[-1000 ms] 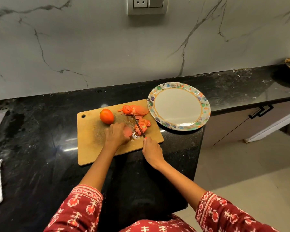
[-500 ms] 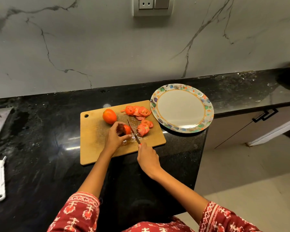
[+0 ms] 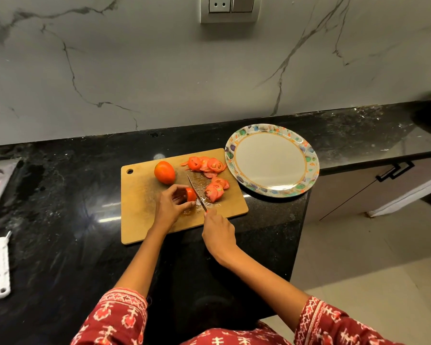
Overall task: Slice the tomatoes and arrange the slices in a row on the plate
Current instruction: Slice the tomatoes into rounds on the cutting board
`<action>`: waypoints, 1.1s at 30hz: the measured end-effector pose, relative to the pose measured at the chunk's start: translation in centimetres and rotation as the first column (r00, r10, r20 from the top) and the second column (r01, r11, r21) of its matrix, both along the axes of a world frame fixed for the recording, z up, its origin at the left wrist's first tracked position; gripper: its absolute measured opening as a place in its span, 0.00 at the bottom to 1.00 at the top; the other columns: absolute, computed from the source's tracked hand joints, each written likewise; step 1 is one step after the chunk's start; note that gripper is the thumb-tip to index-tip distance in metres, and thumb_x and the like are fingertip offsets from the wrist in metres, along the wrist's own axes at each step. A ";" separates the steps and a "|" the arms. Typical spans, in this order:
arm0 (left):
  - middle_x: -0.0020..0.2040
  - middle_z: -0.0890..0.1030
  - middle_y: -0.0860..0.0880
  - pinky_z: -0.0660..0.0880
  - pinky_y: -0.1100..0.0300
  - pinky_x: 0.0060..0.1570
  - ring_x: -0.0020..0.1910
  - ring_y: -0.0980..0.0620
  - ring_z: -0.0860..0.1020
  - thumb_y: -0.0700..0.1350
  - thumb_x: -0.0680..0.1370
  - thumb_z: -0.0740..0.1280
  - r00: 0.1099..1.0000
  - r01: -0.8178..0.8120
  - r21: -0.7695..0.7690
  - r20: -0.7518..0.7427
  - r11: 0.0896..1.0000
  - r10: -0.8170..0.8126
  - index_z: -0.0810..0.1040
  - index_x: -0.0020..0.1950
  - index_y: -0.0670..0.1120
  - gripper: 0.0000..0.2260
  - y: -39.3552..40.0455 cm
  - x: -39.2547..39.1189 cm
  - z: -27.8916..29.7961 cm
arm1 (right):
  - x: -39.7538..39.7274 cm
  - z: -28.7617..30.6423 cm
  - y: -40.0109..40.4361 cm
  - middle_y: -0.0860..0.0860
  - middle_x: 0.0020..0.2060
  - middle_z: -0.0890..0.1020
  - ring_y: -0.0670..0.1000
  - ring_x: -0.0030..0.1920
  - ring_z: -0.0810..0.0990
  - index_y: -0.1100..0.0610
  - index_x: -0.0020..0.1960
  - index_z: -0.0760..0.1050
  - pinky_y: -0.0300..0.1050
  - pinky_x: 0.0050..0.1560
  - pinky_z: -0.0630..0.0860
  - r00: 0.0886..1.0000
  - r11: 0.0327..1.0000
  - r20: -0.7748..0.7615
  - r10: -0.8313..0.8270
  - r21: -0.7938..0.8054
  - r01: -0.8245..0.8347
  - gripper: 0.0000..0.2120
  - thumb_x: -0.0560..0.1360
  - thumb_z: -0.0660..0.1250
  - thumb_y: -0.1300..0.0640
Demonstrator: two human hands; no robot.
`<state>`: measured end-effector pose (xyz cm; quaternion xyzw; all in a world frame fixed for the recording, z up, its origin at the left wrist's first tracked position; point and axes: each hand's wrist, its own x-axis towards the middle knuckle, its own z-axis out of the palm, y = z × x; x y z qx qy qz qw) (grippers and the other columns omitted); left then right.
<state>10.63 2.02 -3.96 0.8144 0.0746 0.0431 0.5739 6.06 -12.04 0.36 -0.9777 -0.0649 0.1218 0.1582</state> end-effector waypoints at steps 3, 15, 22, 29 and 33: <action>0.53 0.81 0.45 0.76 0.64 0.51 0.53 0.51 0.79 0.36 0.64 0.77 1.000 -0.007 0.036 0.011 0.999 0.007 0.78 0.54 0.46 0.21 0.1 -0.1 -0.2 | 0.3 0.0 0.2 0.57 0.55 0.79 0.57 0.56 0.79 0.61 0.62 0.66 0.49 0.51 0.74 1.000 1.000 -0.001 0.008 -0.009 -0.008 0.13 0.83 0.48 0.58; 0.53 0.81 0.44 0.75 0.66 0.50 0.53 0.51 0.79 0.35 0.64 0.77 1.000 -0.030 0.043 0.010 0.999 0.030 0.78 0.54 0.44 0.20 -0.2 -0.1 0.0 | 1.0 0.1 0.9 0.57 0.57 0.78 0.58 0.58 0.78 0.62 0.61 0.66 0.50 0.52 0.73 1.000 1.000 -0.002 0.020 0.004 -0.020 0.12 0.82 0.48 0.61; 0.52 0.81 0.43 0.76 0.62 0.51 0.52 0.49 0.79 0.33 0.63 0.77 1.000 -0.026 -0.011 -0.011 1.000 0.026 0.78 0.52 0.44 0.20 -0.2 0.0 -0.2 | 0.7 -0.3 0.7 0.57 0.56 0.78 0.58 0.56 0.79 0.62 0.61 0.66 0.49 0.51 0.75 0.999 0.999 0.032 0.038 -0.027 -0.037 0.12 0.83 0.48 0.61; 0.49 0.81 0.46 0.77 0.65 0.50 0.51 0.51 0.80 0.36 0.63 0.78 1.000 -0.019 0.027 0.005 0.999 0.019 0.78 0.51 0.46 0.19 0.2 -0.1 -0.3 | 0.3 -1.0 0.2 0.56 0.54 0.79 0.57 0.56 0.80 0.61 0.62 0.65 0.47 0.49 0.75 0.996 0.996 0.058 0.060 -0.062 -0.057 0.12 0.83 0.47 0.60; 0.48 0.82 0.46 0.77 0.67 0.48 0.49 0.52 0.80 0.35 0.63 0.78 1.000 -0.024 0.051 0.010 0.998 0.024 0.78 0.50 0.45 0.19 0.0 -0.1 -0.4 | 0.8 -1.1 0.7 0.56 0.53 0.79 0.57 0.54 0.80 0.62 0.61 0.67 0.48 0.48 0.75 0.997 0.997 0.056 0.060 -0.055 -0.057 0.12 0.82 0.49 0.62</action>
